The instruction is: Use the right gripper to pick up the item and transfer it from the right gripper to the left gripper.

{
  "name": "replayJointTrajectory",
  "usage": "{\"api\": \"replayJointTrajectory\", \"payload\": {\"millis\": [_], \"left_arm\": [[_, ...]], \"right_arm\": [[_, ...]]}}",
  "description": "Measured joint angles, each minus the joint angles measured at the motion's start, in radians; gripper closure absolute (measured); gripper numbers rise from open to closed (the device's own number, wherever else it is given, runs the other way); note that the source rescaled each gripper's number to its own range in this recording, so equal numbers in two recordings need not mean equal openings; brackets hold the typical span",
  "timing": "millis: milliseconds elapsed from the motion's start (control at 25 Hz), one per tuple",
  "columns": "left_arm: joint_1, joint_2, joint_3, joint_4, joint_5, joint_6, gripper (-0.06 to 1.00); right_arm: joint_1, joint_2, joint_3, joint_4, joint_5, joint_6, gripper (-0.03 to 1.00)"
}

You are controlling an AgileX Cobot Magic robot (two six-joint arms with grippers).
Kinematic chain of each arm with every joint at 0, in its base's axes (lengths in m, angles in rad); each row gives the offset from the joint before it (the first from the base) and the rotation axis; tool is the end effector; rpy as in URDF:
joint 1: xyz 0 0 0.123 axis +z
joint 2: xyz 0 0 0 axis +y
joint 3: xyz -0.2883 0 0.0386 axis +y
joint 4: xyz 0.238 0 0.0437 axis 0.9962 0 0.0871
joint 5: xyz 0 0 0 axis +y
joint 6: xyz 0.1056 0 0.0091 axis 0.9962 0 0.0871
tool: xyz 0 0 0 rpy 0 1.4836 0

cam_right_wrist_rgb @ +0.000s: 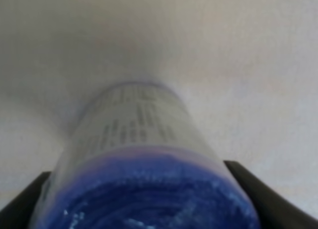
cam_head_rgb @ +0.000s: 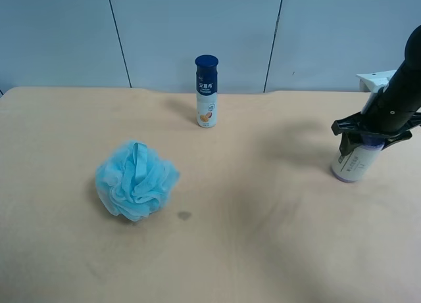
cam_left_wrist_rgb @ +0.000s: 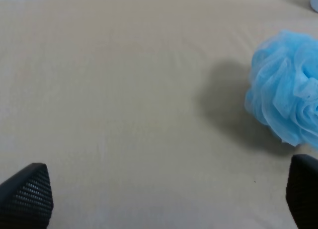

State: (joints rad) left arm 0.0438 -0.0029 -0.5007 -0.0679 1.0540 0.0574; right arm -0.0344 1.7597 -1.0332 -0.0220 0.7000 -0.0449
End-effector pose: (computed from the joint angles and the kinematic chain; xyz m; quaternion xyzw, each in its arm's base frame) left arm -0.0061 -0.0065 0.2666 0.0070 0.8500 -0.0073 0.5267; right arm 0.3229 -0.0126 0.1703 -0.0128 0.9932 -0.0126 0.1151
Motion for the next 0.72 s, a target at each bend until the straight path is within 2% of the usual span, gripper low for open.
{"api": "replayJointTrajectory", "payload": {"millis": [520,720], "left_arm": [[0.0,0.0,0.0,0.0,0.0,0.0,0.1],[0.0,0.0,0.0,0.0,0.0,0.0,0.1]], "right_arm": [[0.0,-0.037,0.0,0.016,0.007,-0.004,0.97],[0.0,-0.112,0.0,0.04,0.062,-0.004,0.97]]}}
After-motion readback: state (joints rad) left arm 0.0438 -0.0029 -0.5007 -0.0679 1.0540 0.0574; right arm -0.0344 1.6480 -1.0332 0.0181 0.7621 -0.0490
